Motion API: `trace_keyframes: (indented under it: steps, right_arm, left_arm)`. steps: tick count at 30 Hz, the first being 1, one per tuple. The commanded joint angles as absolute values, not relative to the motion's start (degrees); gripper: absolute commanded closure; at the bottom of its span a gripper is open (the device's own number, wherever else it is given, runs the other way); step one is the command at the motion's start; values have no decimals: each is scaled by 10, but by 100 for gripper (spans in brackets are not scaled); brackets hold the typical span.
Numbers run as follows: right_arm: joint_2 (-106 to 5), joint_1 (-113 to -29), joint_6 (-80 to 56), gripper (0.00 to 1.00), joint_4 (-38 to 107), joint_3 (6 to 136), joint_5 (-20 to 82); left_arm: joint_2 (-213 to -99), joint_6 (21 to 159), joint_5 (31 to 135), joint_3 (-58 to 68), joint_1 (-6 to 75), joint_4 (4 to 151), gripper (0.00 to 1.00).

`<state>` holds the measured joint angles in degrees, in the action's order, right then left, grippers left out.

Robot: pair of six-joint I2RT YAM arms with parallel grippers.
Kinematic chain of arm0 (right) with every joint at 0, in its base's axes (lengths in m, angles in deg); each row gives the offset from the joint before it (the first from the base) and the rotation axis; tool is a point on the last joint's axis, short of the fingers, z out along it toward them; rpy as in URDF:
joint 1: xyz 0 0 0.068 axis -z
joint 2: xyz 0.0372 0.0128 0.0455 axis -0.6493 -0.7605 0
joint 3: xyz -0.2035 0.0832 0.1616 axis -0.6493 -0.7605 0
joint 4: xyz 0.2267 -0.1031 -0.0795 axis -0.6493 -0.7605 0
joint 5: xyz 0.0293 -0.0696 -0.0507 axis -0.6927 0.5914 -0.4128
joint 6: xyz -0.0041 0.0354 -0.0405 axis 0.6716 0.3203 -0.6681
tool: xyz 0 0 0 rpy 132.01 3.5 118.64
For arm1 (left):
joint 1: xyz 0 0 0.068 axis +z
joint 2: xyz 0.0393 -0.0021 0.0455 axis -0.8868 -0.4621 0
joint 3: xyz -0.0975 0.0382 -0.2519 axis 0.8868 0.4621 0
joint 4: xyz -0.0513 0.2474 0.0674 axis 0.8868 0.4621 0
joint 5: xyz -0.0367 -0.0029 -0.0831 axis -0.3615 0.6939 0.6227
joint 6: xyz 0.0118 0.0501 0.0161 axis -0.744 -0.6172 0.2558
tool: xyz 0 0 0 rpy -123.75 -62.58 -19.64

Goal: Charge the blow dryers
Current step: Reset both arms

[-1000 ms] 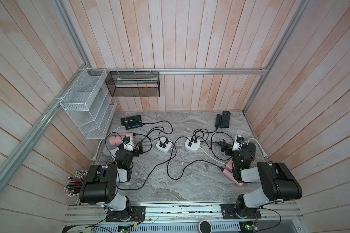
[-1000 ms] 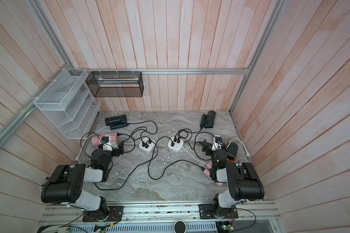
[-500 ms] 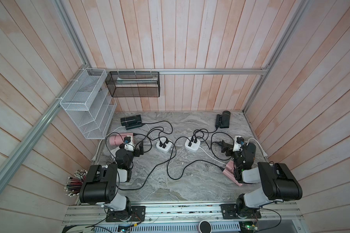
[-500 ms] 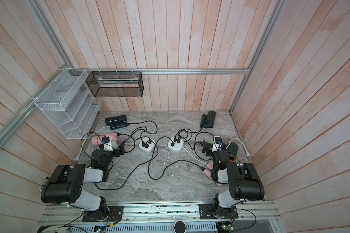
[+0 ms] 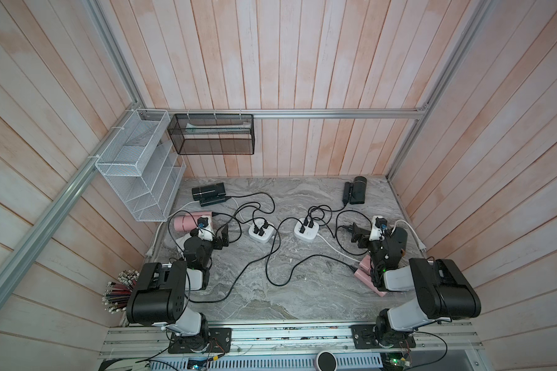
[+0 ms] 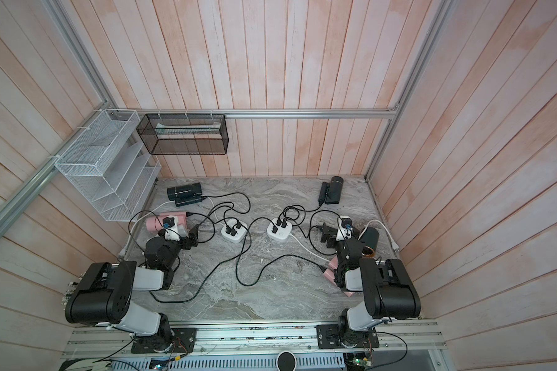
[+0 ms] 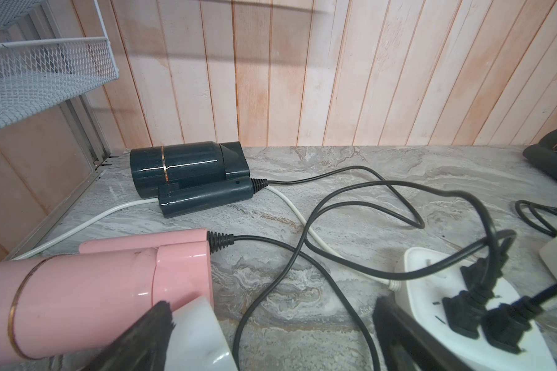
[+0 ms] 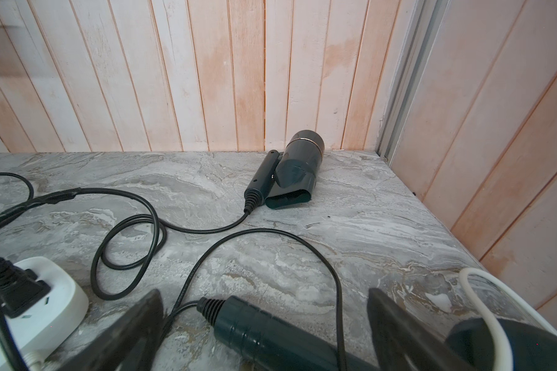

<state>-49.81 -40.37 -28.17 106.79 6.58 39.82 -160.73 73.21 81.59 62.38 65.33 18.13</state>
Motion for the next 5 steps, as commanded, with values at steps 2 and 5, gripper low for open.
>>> trace_keyframes:
  steps: [2,5]
  right_arm:
    - [-503,-407,-286,1,1066,74,406]
    - [-503,-408,-288,1,1067,73,409]
  left_arm:
    - [-1608,725,825,619,656,172,0]
    - [-1608,725,825,619,656,172,0]
